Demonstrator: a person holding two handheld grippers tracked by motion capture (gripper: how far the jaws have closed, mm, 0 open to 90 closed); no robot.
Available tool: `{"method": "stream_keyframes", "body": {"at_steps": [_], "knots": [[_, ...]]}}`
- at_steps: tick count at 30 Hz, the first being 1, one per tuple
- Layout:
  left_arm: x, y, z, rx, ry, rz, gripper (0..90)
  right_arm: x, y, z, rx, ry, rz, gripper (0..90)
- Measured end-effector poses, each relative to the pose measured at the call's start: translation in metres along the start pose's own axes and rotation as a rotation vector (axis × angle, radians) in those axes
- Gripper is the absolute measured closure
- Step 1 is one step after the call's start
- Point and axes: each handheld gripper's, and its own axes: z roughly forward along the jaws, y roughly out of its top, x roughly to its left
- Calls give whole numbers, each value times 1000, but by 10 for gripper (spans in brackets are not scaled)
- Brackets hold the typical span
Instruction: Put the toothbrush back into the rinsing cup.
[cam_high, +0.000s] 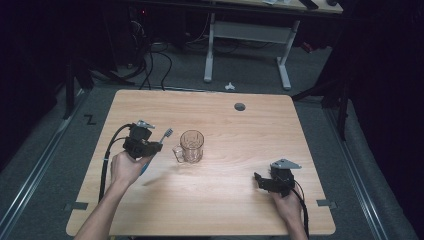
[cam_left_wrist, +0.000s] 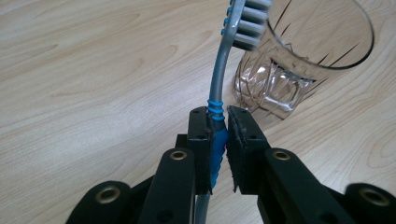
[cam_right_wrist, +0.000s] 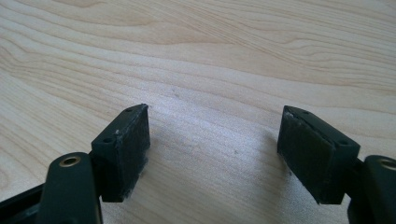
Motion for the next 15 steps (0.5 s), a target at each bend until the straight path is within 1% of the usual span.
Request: {"method": "stream_keyframes", "body": {"at_steps": [2,4,5,9,12,15], "knots": [[-3,1,-2,-15,-5,11,800,0,0,0,0,0,-1,255],[-3,2,-2,-20,-6,12,800,0,0,0,0,0,0,255],[-5,2,-3,-33,-14,12,800,0,0,0,0,0,1,255],[-7,4,-6,-61,-28,12,800,0,0,0,0,0,-1,255],[-9,6,-7,-72,-31,16,800,0,0,0,0,0,0,255],[-13,9,-9,-85,-31,30,800,0,0,0,0,0,-1,255]]}}
